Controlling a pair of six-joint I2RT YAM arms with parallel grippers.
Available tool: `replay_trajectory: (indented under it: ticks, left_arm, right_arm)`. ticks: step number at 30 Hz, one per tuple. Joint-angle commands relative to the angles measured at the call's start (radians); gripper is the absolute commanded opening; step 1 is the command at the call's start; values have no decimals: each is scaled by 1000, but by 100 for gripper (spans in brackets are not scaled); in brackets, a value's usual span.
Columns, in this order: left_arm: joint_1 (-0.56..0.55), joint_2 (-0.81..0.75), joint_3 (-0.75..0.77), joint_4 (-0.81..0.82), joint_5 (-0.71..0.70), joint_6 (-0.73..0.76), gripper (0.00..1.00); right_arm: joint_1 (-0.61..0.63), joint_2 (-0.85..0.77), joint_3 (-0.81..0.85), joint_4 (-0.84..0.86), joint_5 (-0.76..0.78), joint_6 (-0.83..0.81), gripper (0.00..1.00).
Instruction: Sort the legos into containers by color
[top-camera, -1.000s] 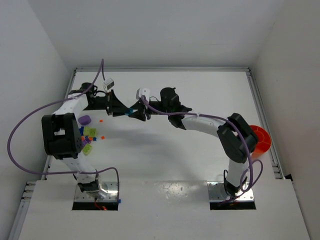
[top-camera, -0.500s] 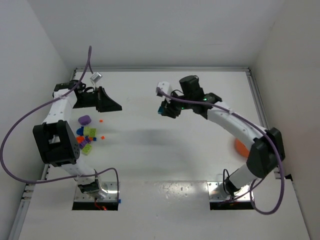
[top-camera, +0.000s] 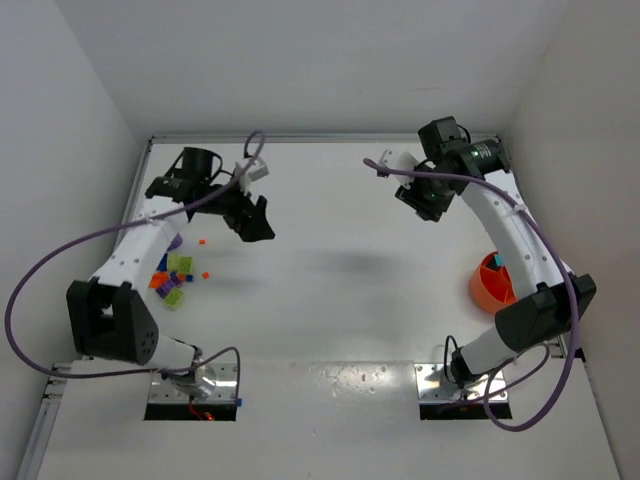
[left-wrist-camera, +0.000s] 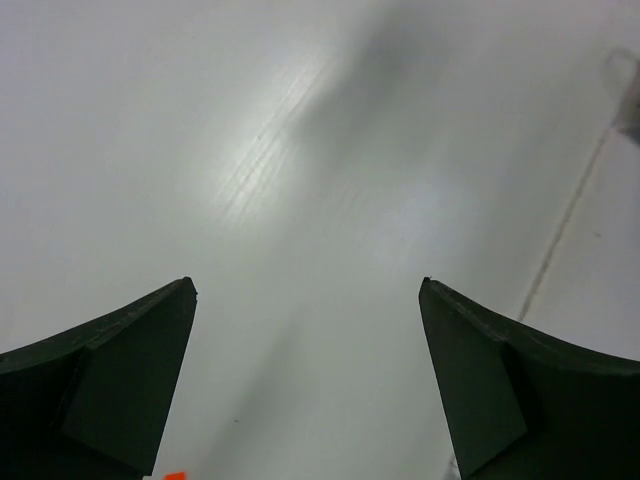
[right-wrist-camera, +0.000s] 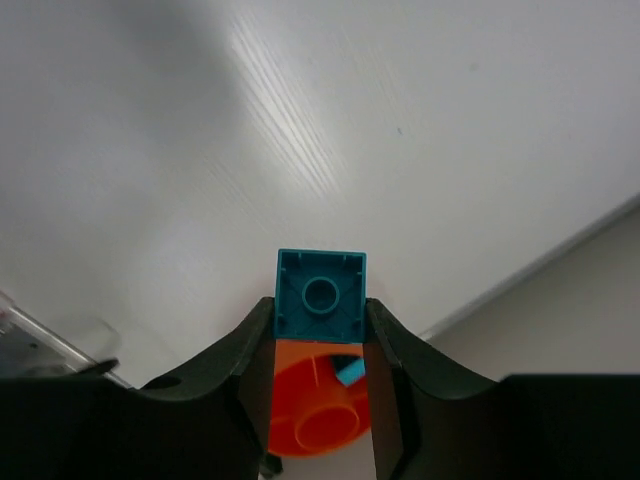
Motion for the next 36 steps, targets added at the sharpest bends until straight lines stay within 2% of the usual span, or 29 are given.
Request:
replay_trajectory:
  ticks: [1, 2, 5, 12, 16, 21, 27, 36]
  left_arm:
    - [-112, -138, -28, 273, -396, -121, 100]
    - [-112, -122, -28, 264, -407, -139, 100]
    - [-121, -91, -18, 253, -369, -139, 100]
    - [-163, -82, -18, 253, -372, -139, 100]
    - [-163, -57, -18, 276, -361, -148, 100]
    - [-163, -34, 14, 265, -348, -148, 100]
    - [-163, 3, 41, 229, -312, -139, 100]
    - [-154, 12, 41, 219, -292, -148, 100]
  right_arm:
    - [-44, 8, 4, -186, 212, -92, 4]
    - [-53, 8, -13, -186, 278, -103, 4]
    - [-107, -1, -74, -186, 317, -168, 3]
    - [-265, 22, -130, -186, 328, -204, 3]
    - [-343, -1, -236, -186, 369, -253, 3]
    - [-437, 65, -190, -186, 401, -278, 3]
    - [-480, 158, -145, -186, 417, -288, 3]
    - [-480, 229, -107, -195, 406, -279, 3]
